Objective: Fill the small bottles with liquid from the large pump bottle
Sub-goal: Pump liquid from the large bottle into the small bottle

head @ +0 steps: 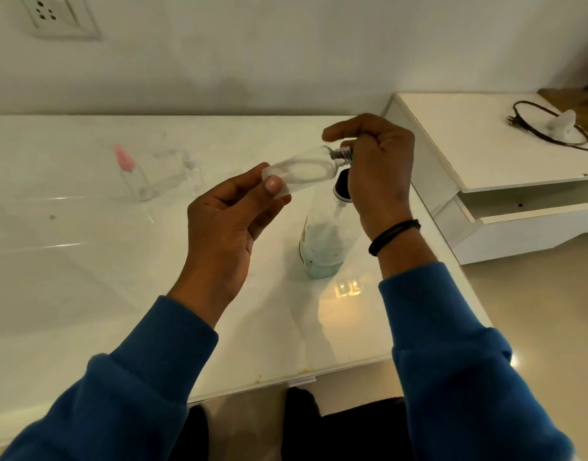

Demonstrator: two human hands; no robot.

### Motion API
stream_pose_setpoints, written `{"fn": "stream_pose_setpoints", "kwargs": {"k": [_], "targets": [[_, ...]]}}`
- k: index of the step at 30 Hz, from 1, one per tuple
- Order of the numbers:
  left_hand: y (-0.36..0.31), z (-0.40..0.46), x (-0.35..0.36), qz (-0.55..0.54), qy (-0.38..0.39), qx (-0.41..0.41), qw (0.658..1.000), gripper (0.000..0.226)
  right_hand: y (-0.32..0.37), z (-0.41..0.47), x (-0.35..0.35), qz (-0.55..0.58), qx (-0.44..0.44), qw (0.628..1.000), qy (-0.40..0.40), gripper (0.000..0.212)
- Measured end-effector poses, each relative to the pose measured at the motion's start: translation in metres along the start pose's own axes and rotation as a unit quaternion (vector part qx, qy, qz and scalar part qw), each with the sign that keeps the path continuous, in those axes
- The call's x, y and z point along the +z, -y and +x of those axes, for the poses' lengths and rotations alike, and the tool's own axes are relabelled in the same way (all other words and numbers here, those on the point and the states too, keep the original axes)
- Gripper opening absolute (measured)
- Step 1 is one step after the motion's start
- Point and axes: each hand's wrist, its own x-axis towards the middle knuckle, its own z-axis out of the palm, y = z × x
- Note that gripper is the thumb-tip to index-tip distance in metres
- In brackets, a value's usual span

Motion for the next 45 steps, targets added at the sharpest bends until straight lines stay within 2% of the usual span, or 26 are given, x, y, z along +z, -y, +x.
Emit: {"fn": "stream_pose_setpoints", "kwargs": {"k": [5, 17, 24, 27, 32, 45], "targets": [[-0.002, -0.001, 0.002, 0.01, 0.013, 0.007, 1.0, 0.034, 0.003, 0.006, -0.002, 0.068, 0.0, 0.998, 0.014, 0.038], [0.001, -0.003, 0.003, 0.005, 0.009, -0.006, 1.0, 0.032, -0.012, 0.011, -0.002, 0.045, -0.03, 0.998, -0.009, 0.022], [-0.002, -0.005, 0.003, 0.0, 0.0, -0.005, 1.0, 0.035, -0.014, 0.007, 0.0, 0.013, -0.026, 0.999, -0.014, 0.023], [-0.002, -0.004, 0.004, 0.002, 0.005, -0.006, 1.0, 0.035, -0.012, 0.011, -0.002, 0.028, -0.033, 0.999, -0.014, 0.027], [-0.002, -0.006, 0.004, 0.001, 0.0, -0.008, 1.0, 0.033, -0.014, 0.003, -0.001, 0.037, -0.01, 0.999, -0.019, 0.021], [-0.002, -0.005, 0.003, 0.003, -0.002, -0.007, 1.0, 0.034, -0.009, 0.004, -0.002, 0.015, -0.014, 1.0, -0.017, 0.026]]}}
